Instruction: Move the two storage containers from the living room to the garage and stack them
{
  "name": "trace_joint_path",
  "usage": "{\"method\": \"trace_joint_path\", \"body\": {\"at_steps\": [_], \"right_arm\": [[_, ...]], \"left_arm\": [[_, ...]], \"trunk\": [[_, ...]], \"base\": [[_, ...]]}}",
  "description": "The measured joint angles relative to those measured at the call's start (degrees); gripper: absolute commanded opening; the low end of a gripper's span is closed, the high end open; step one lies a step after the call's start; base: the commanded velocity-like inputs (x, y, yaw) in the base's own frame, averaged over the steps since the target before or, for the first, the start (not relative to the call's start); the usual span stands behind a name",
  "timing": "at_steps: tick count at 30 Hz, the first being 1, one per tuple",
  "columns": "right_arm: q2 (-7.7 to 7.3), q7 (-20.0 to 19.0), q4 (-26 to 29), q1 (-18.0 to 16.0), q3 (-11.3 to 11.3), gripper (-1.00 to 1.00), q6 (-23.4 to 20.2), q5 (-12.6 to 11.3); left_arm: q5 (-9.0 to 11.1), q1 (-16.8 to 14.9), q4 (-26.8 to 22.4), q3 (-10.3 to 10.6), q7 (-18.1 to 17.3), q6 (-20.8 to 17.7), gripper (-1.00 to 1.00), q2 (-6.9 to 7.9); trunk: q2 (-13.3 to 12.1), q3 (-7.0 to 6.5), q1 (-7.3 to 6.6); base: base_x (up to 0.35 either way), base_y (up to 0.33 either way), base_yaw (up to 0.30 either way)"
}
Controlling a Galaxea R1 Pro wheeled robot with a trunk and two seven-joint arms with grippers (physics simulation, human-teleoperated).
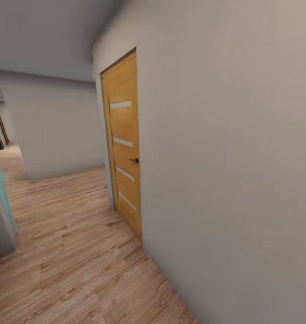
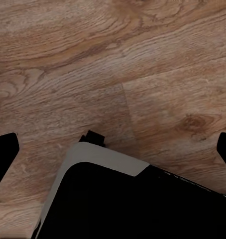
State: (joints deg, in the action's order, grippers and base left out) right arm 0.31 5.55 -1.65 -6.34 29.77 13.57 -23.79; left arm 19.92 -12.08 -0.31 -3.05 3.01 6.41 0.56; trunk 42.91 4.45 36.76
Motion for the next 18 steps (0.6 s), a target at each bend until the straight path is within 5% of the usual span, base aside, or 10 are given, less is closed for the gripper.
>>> {"method": "trace_joint_path", "body": {"at_steps": [18], "right_arm": [[-0.03,-0.1,0.1,0.0,1.0,1.0,0.0,0.7]], "left_arm": [[0.1,0.0,0.1,0.0,0.0,0.0,1.0,-0.02]], "trunk": [[0.0,0.0,0.0]], "base": [[0.0,0.0,0.282]]}}
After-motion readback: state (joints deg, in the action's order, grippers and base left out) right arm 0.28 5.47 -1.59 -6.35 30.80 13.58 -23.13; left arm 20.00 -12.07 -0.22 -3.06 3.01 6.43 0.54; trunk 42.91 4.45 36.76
